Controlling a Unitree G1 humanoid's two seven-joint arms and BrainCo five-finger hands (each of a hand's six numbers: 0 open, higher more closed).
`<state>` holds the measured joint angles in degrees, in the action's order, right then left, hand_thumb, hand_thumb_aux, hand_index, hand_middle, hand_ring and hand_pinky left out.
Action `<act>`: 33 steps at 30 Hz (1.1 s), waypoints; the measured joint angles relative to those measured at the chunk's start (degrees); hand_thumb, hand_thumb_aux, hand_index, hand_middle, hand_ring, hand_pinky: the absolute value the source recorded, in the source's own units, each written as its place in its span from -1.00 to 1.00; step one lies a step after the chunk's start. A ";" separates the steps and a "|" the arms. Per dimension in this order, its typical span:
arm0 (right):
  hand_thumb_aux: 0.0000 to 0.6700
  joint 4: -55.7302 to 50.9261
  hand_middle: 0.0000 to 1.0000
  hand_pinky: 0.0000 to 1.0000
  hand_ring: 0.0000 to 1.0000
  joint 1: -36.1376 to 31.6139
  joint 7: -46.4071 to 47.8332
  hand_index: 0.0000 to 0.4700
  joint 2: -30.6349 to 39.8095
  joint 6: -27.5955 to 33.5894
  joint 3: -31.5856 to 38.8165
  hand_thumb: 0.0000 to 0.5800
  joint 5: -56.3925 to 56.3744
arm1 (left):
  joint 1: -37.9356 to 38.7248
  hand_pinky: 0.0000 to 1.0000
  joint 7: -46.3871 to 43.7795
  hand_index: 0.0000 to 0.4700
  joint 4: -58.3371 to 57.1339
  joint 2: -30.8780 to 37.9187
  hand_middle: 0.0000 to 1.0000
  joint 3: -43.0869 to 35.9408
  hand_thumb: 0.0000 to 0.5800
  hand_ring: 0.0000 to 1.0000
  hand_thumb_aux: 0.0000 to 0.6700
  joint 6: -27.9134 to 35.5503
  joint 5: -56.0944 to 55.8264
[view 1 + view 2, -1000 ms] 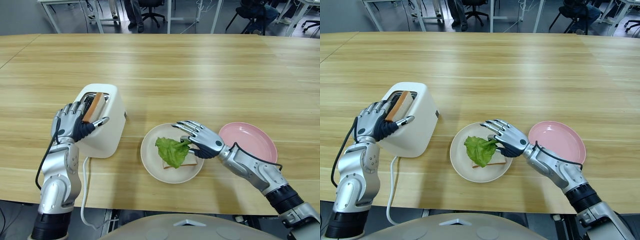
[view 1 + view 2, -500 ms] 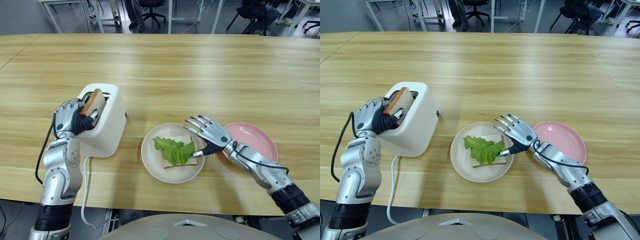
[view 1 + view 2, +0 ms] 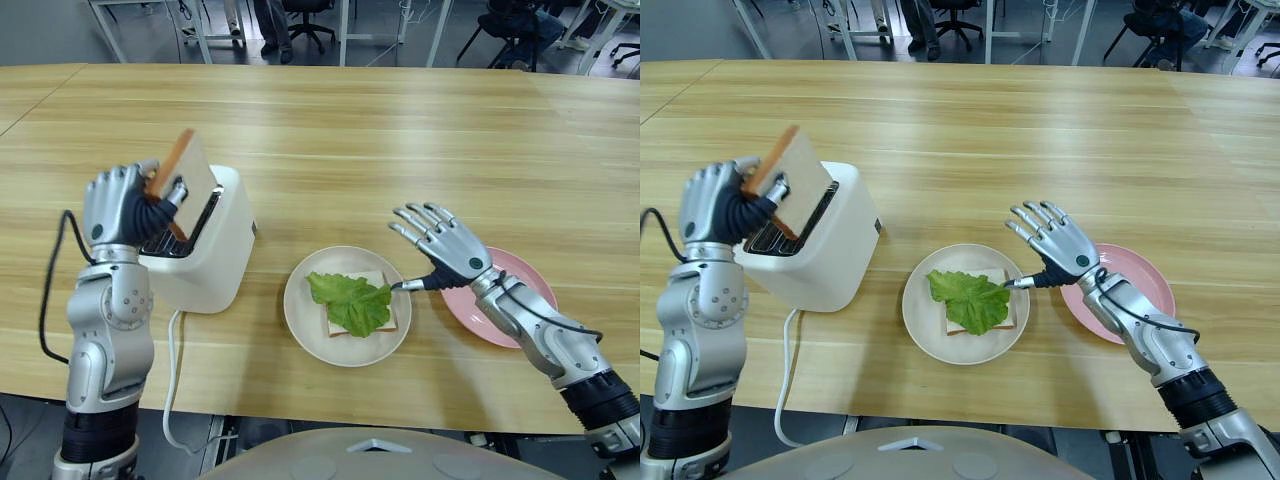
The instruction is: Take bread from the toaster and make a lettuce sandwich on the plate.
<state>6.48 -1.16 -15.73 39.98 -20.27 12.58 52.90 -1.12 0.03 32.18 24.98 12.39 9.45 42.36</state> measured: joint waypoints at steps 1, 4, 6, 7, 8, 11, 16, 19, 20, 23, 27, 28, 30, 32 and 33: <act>-1.00 0.55 -1.00 -1.00 -1.00 1.06 -0.15 -1.00 -0.64 -1.96 0.01 -1.00 -2.39 | -0.77 1.00 0.32 0.96 0.83 0.03 1.00 0.28 1.00 1.00 1.00 -0.78 -0.85; -1.00 2.13 -1.00 -1.00 -1.00 3.92 -0.48 -1.00 -1.36 -8.29 -0.23 -1.00 -8.89 | -1.44 1.00 0.02 0.96 3.05 -0.04 1.00 1.03 1.00 1.00 1.00 -2.78 -4.63; -1.00 3.59 -1.00 -1.00 -1.00 5.39 -1.85 -1.00 -1.32 -11.72 -1.26 -1.00 -9.68 | -2.51 1.00 -1.28 0.96 4.17 0.01 1.00 1.49 1.00 1.00 1.00 -3.33 -7.00; -1.00 4.65 -1.00 -1.00 -1.00 6.26 -2.98 -1.00 -1.27 -13.61 -2.24 -1.00 -9.59 | -3.00 1.00 -2.85 0.96 5.37 0.06 1.00 1.32 1.00 1.00 1.00 -3.48 -9.04; -1.00 5.54 -1.00 -1.00 -1.00 6.84 -3.92 -1.00 -1.22 -14.90 -2.97 -1.00 -9.35 | -3.33 1.00 -4.26 0.96 6.20 0.07 1.00 0.89 1.00 1.00 1.00 -3.60 -10.61; -1.00 9.47 -1.00 -1.00 -1.00 10.47 -7.58 -1.00 -0.55 -20.12 -6.58 -1.00 -7.36 | -5.34 1.00 -10.23 0.96 7.36 -1.05 1.00 -4.81 1.00 1.00 1.00 -3.12 -16.63; -1.00 15.95 -1.00 -1.00 -1.00 13.77 -10.05 -1.00 -0.68 -27.07 -11.63 -1.00 -4.77 | -5.96 1.00 -19.82 0.96 3.26 -3.52 1.00 -15.73 1.00 1.00 1.00 -1.35 -25.14; -1.00 19.20 -1.00 -1.00 -1.00 15.06 -8.63 -1.00 -0.47 -29.88 -13.25 -1.00 -5.05 | -6.59 1.00 -24.58 0.96 -4.22 -4.31 1.00 -20.14 1.00 1.00 1.00 -1.45 -29.45; -1.00 19.99 -1.00 -1.00 -1.00 15.09 -7.71 -1.00 -0.17 -30.76 -13.25 -1.00 -5.41 | -6.67 1.00 -25.98 0.96 -6.77 -4.88 1.00 -21.55 1.00 1.00 1.00 -1.63 -30.88; -1.00 20.73 -1.00 -1.00 -1.00 14.84 -3.91 -1.00 0.87 -32.65 -12.58 -1.00 -6.07 | -6.54 1.00 -29.56 0.96 -14.36 -6.85 1.00 -25.76 1.00 1.00 1.00 -2.55 -34.43; -1.00 19.35 -1.00 -1.00 -1.00 14.42 1.56 -1.00 0.82 -33.00 -9.72 -1.00 -6.88 | -7.09 1.00 -31.85 0.96 -21.76 -8.19 1.00 -28.91 1.00 1.00 1.00 -4.70 -36.19; -1.00 18.51 -1.00 -1.00 -1.00 14.46 3.40 -1.00 0.84 -32.72 -8.59 -1.00 -6.92 | -7.22 1.00 -32.37 0.96 -23.87 -8.45 1.00 -29.58 1.00 1.00 1.00 -5.36 -36.39; -1.00 17.06 -1.00 -1.00 -1.00 14.50 6.36 -1.00 0.87 -32.26 -6.72 -1.00 -6.98 | -7.48 1.00 -33.26 0.96 -27.07 -9.26 1.00 -30.22 1.00 1.00 1.00 -6.22 -36.87; -1.00 15.23 -1.00 -1.00 -1.00 14.51 9.72 -1.00 0.95 -31.66 -4.41 -1.00 -6.64 | -8.23 1.00 -34.05 0.96 -31.15 -10.13 1.00 -31.39 1.00 1.00 1.00 -7.20 -37.31; -1.00 14.28 -1.00 -1.00 -1.00 14.51 11.20 -1.00 0.94 -31.44 -3.48 -1.00 -6.58 | -8.53 1.00 -34.48 0.96 -33.21 -10.46 1.00 -32.11 1.00 1.00 1.00 -8.02 -37.34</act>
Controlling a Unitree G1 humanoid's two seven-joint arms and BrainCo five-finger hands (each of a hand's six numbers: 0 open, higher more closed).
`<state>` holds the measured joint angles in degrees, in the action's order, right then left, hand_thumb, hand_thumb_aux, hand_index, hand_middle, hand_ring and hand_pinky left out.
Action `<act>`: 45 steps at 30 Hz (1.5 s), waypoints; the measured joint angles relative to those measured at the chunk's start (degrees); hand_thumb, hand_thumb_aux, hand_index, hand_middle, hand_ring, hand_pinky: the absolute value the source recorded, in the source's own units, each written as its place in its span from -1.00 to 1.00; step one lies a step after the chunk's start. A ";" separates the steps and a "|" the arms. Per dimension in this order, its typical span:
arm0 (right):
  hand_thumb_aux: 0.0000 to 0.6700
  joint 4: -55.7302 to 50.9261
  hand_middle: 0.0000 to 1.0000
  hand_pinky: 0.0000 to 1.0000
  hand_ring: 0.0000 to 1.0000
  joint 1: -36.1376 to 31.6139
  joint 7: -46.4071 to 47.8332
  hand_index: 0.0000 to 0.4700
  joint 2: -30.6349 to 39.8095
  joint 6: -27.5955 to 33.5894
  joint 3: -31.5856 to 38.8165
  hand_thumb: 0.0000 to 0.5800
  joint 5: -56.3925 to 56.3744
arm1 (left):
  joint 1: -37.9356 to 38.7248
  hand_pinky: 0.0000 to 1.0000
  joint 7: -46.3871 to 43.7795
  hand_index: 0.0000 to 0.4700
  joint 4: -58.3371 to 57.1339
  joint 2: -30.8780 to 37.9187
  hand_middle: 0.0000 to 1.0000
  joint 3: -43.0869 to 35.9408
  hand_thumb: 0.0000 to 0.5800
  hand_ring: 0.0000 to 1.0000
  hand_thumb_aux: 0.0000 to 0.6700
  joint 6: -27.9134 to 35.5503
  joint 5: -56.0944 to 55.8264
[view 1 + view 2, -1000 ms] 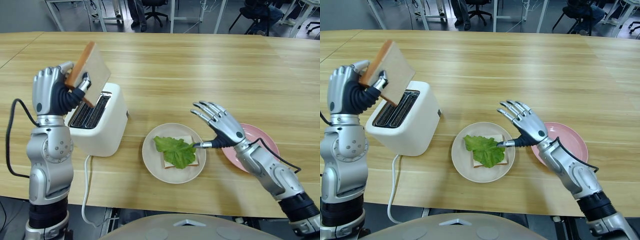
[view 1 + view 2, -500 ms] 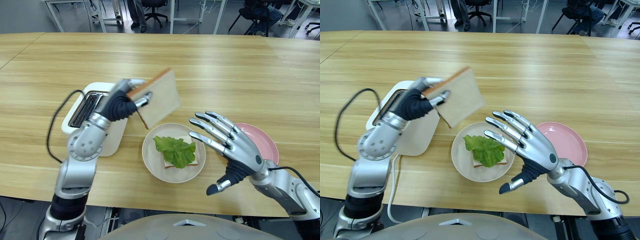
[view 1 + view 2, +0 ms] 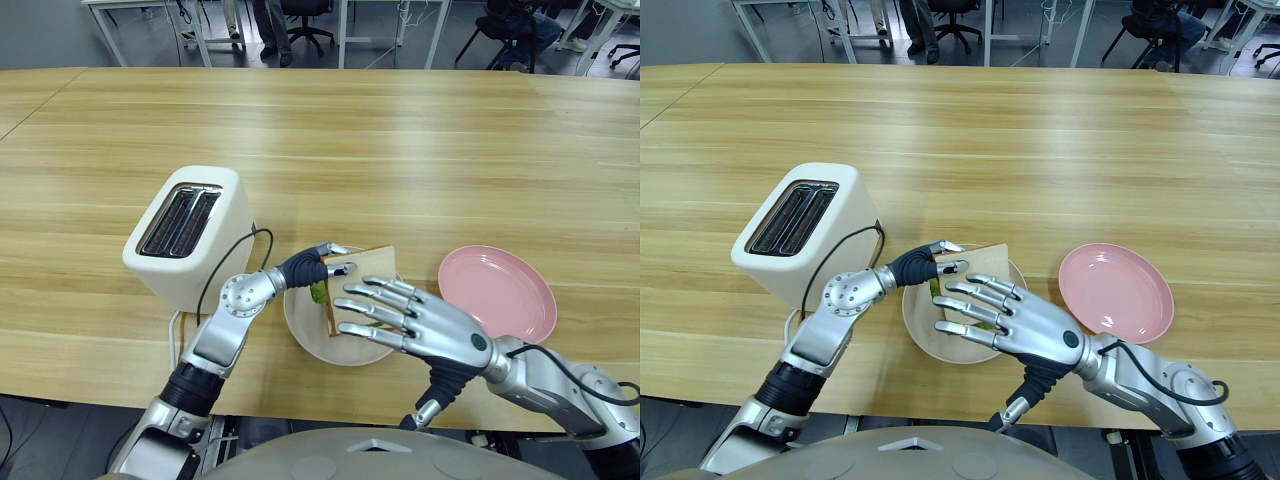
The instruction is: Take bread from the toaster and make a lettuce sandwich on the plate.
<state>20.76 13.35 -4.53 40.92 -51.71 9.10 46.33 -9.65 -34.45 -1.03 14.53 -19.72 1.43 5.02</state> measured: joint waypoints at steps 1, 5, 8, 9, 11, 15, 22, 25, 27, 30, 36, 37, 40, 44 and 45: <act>-1.00 -0.60 -1.00 -1.00 -1.00 -0.03 1.20 -1.00 0.01 0.32 0.73 -1.00 0.09 | -0.16 1.00 -0.26 0.96 -1.63 -0.30 1.00 -0.37 1.00 1.00 1.00 -0.50 0.01; -1.00 -2.69 -1.00 -1.00 -1.00 -0.29 5.75 -1.00 0.07 2.68 2.24 -1.00 0.52 | -0.92 1.00 0.02 0.96 -6.62 -0.84 1.00 -0.46 1.00 1.00 1.00 -3.21 0.28; -1.00 -3.94 -1.00 -1.00 -1.00 -1.05 9.00 -1.00 0.09 5.12 2.58 -1.00 0.56 | -1.06 1.00 1.03 0.96 -8.74 -0.76 1.00 -0.43 1.00 1.00 1.00 -4.94 0.92; -1.00 -4.18 -1.00 -1.00 -1.00 -1.32 9.45 -1.00 0.07 5.78 2.58 -1.00 0.62 | -1.21 1.00 1.28 0.96 -9.45 -0.76 1.00 -0.43 1.00 1.00 1.00 -5.38 1.19; -1.00 -4.59 -1.00 -1.00 -1.00 -1.87 10.68 -1.00 -0.11 7.52 2.57 -1.00 0.73 | -1.56 1.00 1.77 0.96 -10.79 -0.77 1.00 -0.44 1.00 1.00 1.00 -6.30 1.87; -1.00 -5.20 -1.00 -1.00 -1.00 -2.48 12.71 -1.00 -1.20 10.29 3.38 -1.00 1.70 | -2.89 1.00 3.58 0.96 -13.11 -0.79 1.00 -0.45 1.00 1.00 1.00 -8.36 3.44; -1.00 -7.50 -1.00 -1.00 -1.00 -4.86 16.28 -1.00 -1.72 13.18 6.00 -1.00 2.31 | -3.35 1.00 6.33 0.96 -15.24 -1.49 1.00 -0.47 1.00 1.00 1.00 -10.87 5.22; -1.00 -8.61 -1.00 -1.00 -1.00 -6.28 17.75 -1.00 -2.20 13.89 7.50 -1.00 2.24 | -3.52 1.00 7.78 0.96 -16.94 -1.92 1.00 -0.45 1.00 1.00 1.00 -11.61 6.38; -1.00 -9.23 -1.00 -1.00 -1.00 -7.56 18.85 -1.00 -2.38 14.51 8.52 -1.00 2.15 | -3.83 1.00 8.79 0.96 -18.15 -2.03 1.00 -0.49 1.00 1.00 1.00 -12.24 7.43; -1.00 -10.77 -1.00 -1.00 -1.00 -9.42 20.84 -1.00 -3.46 15.91 10.13 -1.00 1.78 | -4.25 1.00 10.86 0.96 -19.90 -2.06 1.00 -0.61 1.00 1.00 1.00 -13.02 9.28; -1.00 -13.52 -1.00 -1.00 -1.00 -13.27 26.62 -1.00 -5.36 19.59 13.01 -1.00 -1.23 | -5.70 1.00 17.58 0.96 -24.02 -1.12 1.00 -2.29 1.00 1.00 1.00 -16.19 16.35; -1.00 -13.65 -1.00 -1.00 -1.00 -13.76 27.46 -1.00 -5.66 20.18 13.24 -1.00 -1.61 | -6.05 1.00 18.64 0.96 -24.67 -0.94 1.00 -2.55 1.00 1.00 1.00 -16.58 17.58; -1.00 -14.89 -1.00 -1.00 -1.00 -16.02 30.33 -1.00 -6.63 22.34 14.23 -1.00 -3.40 | -8.19 1.00 23.33 0.05 -26.84 0.05 1.00 -4.32 0.57 1.00 0.07 -17.57 23.06; -1.00 -15.47 -1.00 -1.00 -1.00 -17.77 33.73 -1.00 -7.77 24.91 14.99 -1.00 -5.90 | -9.58 1.00 29.25 -1.00 -28.11 1.39 1.00 -6.58 -1.00 1.00 -1.00 -18.27 29.62; -1.00 -15.62 -1.00 -1.00 -1.00 -18.21 34.60 -1.00 -8.12 25.60 15.12 -1.00 -6.64 | -9.79 1.00 30.73 -1.00 -28.13 1.66 1.00 -6.90 -1.00 1.00 -1.00 -18.29 31.24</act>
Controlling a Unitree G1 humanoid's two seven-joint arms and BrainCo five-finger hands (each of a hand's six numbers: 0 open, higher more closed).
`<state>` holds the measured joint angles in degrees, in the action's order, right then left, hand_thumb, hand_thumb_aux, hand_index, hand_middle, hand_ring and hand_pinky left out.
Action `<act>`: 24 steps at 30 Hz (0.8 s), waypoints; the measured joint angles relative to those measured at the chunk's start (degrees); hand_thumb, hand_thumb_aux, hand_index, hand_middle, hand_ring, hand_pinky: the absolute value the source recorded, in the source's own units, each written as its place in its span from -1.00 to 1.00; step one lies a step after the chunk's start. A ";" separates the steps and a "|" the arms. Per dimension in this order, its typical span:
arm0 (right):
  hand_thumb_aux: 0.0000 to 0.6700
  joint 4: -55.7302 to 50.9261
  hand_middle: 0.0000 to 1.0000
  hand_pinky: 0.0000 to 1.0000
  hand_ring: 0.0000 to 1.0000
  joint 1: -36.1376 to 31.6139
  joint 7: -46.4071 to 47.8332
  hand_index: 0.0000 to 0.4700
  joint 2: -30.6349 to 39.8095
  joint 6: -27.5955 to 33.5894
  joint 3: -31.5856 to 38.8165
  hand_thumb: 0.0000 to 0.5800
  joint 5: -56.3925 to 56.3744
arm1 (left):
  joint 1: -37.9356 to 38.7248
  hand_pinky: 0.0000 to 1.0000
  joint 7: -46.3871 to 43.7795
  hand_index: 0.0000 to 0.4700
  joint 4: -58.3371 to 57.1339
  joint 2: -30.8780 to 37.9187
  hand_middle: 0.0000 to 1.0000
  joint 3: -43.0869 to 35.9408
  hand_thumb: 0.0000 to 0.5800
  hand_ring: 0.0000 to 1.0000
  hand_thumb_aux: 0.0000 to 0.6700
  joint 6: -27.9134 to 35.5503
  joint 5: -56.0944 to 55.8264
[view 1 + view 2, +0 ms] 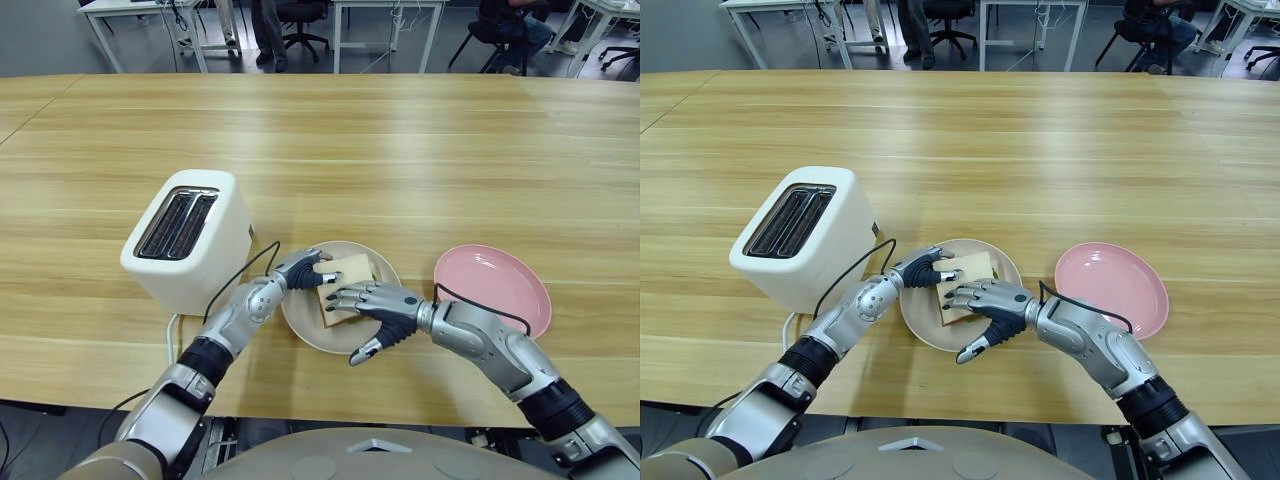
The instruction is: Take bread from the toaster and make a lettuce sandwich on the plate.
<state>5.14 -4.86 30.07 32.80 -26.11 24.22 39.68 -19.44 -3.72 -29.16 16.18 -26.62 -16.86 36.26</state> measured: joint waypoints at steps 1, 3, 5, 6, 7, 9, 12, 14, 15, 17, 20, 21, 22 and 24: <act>-1.00 -0.05 -1.00 -1.00 -1.00 -0.55 1.29 -1.00 -0.38 0.96 0.18 -1.00 -0.78 | -0.14 1.00 1.89 -1.00 0.00 0.33 1.00 -0.25 -1.00 1.00 -1.00 0.00 1.78; -1.00 -0.11 -1.00 -1.00 -1.00 -1.75 3.19 -1.00 -0.54 1.98 0.57 -1.00 -1.64 | -0.23 1.00 4.61 -1.00 0.02 0.80 1.00 -0.87 -1.00 1.00 -1.00 0.01 4.08; -1.00 -0.27 -1.00 -1.00 -1.00 -2.63 5.81 -1.00 -1.11 3.79 0.92 -1.00 -3.42 | -0.23 1.00 7.86 -1.00 0.42 1.41 1.00 -1.03 -1.00 1.00 -1.00 0.14 6.46; -1.00 -0.27 -1.00 -1.00 -1.00 -3.05 6.82 -1.00 -1.35 4.65 0.93 -1.00 -4.32 | -0.24 1.00 9.33 -1.00 1.20 1.69 1.00 -1.00 -1.00 1.00 -1.00 0.19 7.37; -1.00 -0.27 -1.00 -1.00 -1.00 -3.40 7.59 -1.00 -1.42 5.23 0.93 -1.00 -5.07 | -0.23 1.00 10.56 -1.00 2.10 2.15 1.00 -0.94 -1.00 1.00 -1.00 0.45 8.04; -1.00 -0.26 -1.00 -1.00 -1.00 -3.90 9.58 -1.00 -1.48 6.51 0.98 -1.00 -6.88 | -0.29 1.00 13.53 -1.00 5.67 3.27 1.00 0.67 -1.00 1.00 -1.00 1.25 9.51; -1.00 -0.45 -1.00 -1.00 -1.00 -4.30 11.93 -1.00 -1.36 8.14 1.23 -1.00 -8.53 | -1.10 0.78 17.85 -1.00 15.50 4.36 0.78 6.23 -1.00 0.78 -1.00 2.39 9.38; -1.00 -0.45 -1.00 -1.00 -1.00 -4.34 12.90 -1.00 -1.27 9.01 1.30 -1.00 -9.74 | -1.67 0.04 19.02 -1.00 21.49 5.29 0.04 10.59 -1.00 0.04 -1.00 2.99 8.18; -1.00 -0.38 -1.00 -1.00 -1.00 -4.34 13.28 -1.00 -1.20 9.55 1.30 -1.00 -10.46 | -1.52 -0.37 19.15 -1.00 24.19 5.57 -0.37 12.65 -1.00 -0.37 -1.00 3.37 7.27; -1.00 0.13 -1.00 -1.00 -1.00 -4.29 14.32 -1.00 -0.83 10.69 1.23 -1.00 -12.14 | -0.10 -0.73 18.90 -1.00 29.35 6.26 -0.73 15.83 -1.00 -0.73 -1.00 3.87 5.48; -1.00 1.27 -1.00 -1.00 -1.00 -3.82 15.69 -1.00 -0.02 12.19 0.70 -1.00 -14.41 | 2.76 -1.00 17.34 -1.00 35.73 6.98 -1.00 19.81 -1.00 -1.00 -1.00 4.53 2.50; -1.00 1.53 -1.00 -1.00 -1.00 -3.78 15.93 -1.00 0.01 12.77 0.47 -1.00 -15.18 | 3.33 -1.00 16.56 -1.00 37.48 7.07 -1.00 21.11 -1.00 -1.00 -1.00 4.81 1.06; -1.00 2.02 -1.00 -1.00 -1.00 -3.36 16.37 -1.00 0.05 13.55 -0.06 -1.00 -16.66 | 4.50 -1.00 15.58 -0.88 40.13 7.05 -1.00 22.90 -0.77 -1.00 -0.88 5.02 -1.03; 0.47 2.89 -1.00 -1.00 -1.00 -2.37 16.75 0.44 -0.94 15.98 -1.89 0.86 -20.54 | 6.03 -0.31 13.39 0.96 44.93 6.85 -0.31 26.02 1.00 -0.31 1.00 5.42 -6.40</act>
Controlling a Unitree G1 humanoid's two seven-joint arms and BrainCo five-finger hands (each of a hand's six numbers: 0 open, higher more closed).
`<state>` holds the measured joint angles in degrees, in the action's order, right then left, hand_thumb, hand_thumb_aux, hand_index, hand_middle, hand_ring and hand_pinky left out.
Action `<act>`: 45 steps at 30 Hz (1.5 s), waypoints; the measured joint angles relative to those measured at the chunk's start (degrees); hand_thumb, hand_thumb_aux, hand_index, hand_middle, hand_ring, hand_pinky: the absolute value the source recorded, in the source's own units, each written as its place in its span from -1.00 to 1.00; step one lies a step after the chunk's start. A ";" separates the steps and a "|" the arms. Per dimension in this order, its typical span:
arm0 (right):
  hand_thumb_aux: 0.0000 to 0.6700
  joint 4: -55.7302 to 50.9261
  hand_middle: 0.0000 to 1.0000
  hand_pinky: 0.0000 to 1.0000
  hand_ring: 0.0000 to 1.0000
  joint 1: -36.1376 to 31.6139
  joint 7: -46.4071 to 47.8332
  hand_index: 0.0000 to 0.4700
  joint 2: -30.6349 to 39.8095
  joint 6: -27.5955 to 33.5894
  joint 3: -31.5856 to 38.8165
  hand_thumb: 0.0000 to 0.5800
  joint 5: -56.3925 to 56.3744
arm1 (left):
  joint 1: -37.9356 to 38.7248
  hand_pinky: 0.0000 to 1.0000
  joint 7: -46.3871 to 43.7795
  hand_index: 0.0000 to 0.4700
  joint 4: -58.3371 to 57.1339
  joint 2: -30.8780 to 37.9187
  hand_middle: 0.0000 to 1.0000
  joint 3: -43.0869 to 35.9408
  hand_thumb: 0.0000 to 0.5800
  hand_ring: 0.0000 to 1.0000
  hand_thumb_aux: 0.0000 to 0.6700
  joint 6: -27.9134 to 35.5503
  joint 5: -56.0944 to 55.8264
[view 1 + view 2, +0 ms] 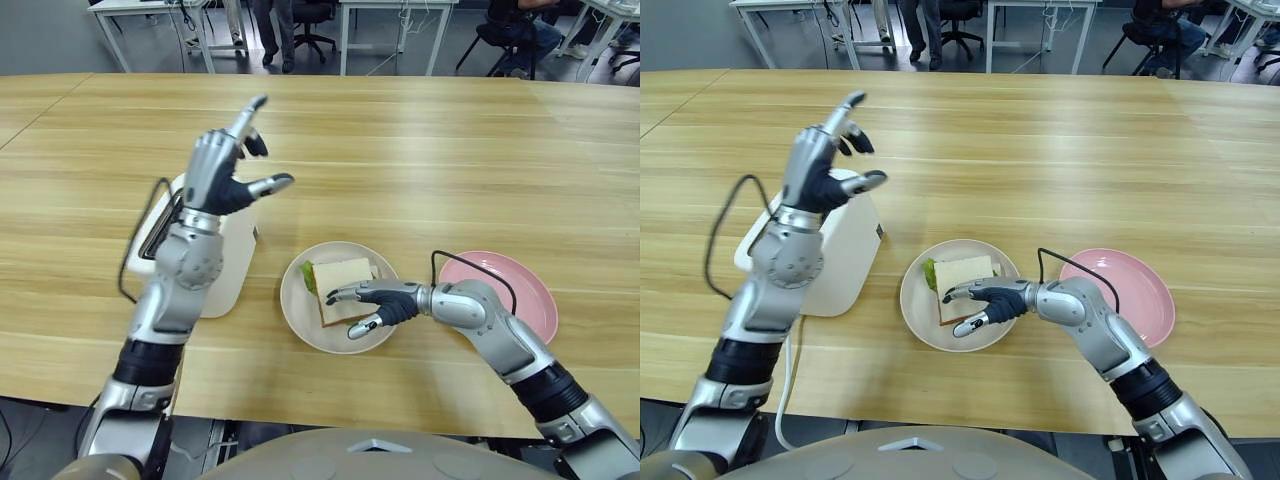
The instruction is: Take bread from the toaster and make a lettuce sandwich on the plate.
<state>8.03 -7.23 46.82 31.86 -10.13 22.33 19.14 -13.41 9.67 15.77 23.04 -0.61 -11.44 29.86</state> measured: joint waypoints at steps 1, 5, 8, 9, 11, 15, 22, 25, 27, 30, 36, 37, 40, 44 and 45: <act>1.00 0.03 -1.00 -1.00 -1.00 0.40 -0.04 0.96 -0.93 1.51 -1.09 1.00 -1.96 | 0.95 0.76 -1.19 0.96 2.45 -0.32 0.76 1.54 1.00 0.76 1.00 0.15 -2.99; 1.00 2.75 1.00 1.00 1.00 -0.32 -2.12 0.96 -7.76 11.54 -10.05 1.00 -16.26 | 8.08 1.00 -9.59 0.96 13.40 -0.89 1.00 4.65 1.00 1.00 1.00 1.02 -20.31; 1.00 7.02 1.00 1.00 1.00 -1.70 -2.59 0.96 -8.33 17.46 -16.06 1.00 -24.33 | 12.86 1.00 -14.41 0.96 17.53 -0.88 1.00 6.13 1.00 1.00 1.00 1.56 -29.52; 1.00 8.54 1.00 1.00 1.00 -1.50 -2.45 0.96 -8.31 19.88 -16.94 1.00 -27.17 | 14.70 1.00 -16.28 0.96 18.64 -0.85 1.00 6.66 1.00 1.00 1.00 1.68 -32.91; 1.00 10.96 1.00 1.00 1.00 0.20 -1.86 0.96 -8.00 23.35 -17.73 1.00 -31.12 | 17.57 1.00 -19.55 0.96 19.26 -0.45 1.00 6.75 1.00 1.00 1.00 1.42 -37.33; 1.00 17.26 1.00 1.00 1.00 8.24 4.14 0.96 -0.90 29.45 -18.86 1.00 -40.01 | 28.71 1.00 -32.63 0.96 19.43 5.32 1.00 5.00 1.00 1.00 1.00 -1.16 -46.66; 1.00 21.18 1.00 1.00 1.00 24.15 15.50 0.96 13.49 21.30 -12.80 1.00 -35.68 | 41.51 1.00 -48.83 0.96 17.43 16.32 1.00 -5.18 1.00 1.00 1.00 -3.63 -41.15; 1.00 21.32 1.00 1.00 1.00 25.11 15.08 0.96 14.45 16.61 -9.88 1.00 -30.54 | 41.03 1.00 -49.61 0.96 15.41 18.08 1.00 -9.61 1.00 1.00 1.00 -3.44 -31.32; 1.00 20.86 1.00 1.00 1.00 25.01 13.39 0.96 14.33 13.83 -7.35 1.00 -25.36 | 39.33 1.00 -49.21 0.96 12.77 18.27 1.00 -12.63 1.00 1.00 1.00 -3.02 -23.27; 1.00 17.84 1.00 1.00 1.00 24.23 9.52 0.96 13.47 9.64 -2.41 1.00 -15.70 | 35.39 1.00 -47.25 0.96 7.98 17.38 1.00 -17.25 1.00 1.00 1.00 -2.48 -10.92; 1.00 8.10 1.00 1.00 1.00 17.96 -0.11 0.96 8.33 2.99 4.45 1.00 0.94 | 26.05 1.00 -41.27 0.96 0.03 13.13 1.00 -22.92 1.00 1.00 1.00 -1.70 6.52; 1.00 7.38 1.00 1.00 1.00 16.82 -1.49 0.96 7.38 1.98 5.11 1.00 2.69 | 25.07 1.00 -40.50 0.96 -1.55 12.62 1.00 -23.68 1.00 1.00 1.00 -1.50 8.33; 1.00 4.92 1.00 1.00 1.00 14.30 -4.92 0.96 5.43 0.16 6.47 1.00 7.03 | 22.10 1.00 -38.48 0.96 -4.50 10.62 1.00 -25.14 1.00 1.00 1.00 -1.55 11.12; 1.00 -0.39 1.00 1.00 1.00 9.70 -11.28 0.96 2.14 -1.60 8.17 1.00 13.61 | 16.95 1.00 -33.74 0.96 -9.98 7.28 1.00 -26.76 1.00 1.00 1.00 -1.28 15.11; 1.00 -2.39 1.00 1.00 1.00 7.99 -13.82 0.96 0.89 -1.92 8.52 1.00 15.37 | 14.80 1.00 -32.00 0.96 -12.01 6.28 1.00 -27.17 1.00 1.00 1.00 -0.90 16.46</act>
<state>5.64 0.76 33.00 32.75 -12.05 30.85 34.52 1.39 -22.33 3.76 29.31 -27.78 -12.34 46.32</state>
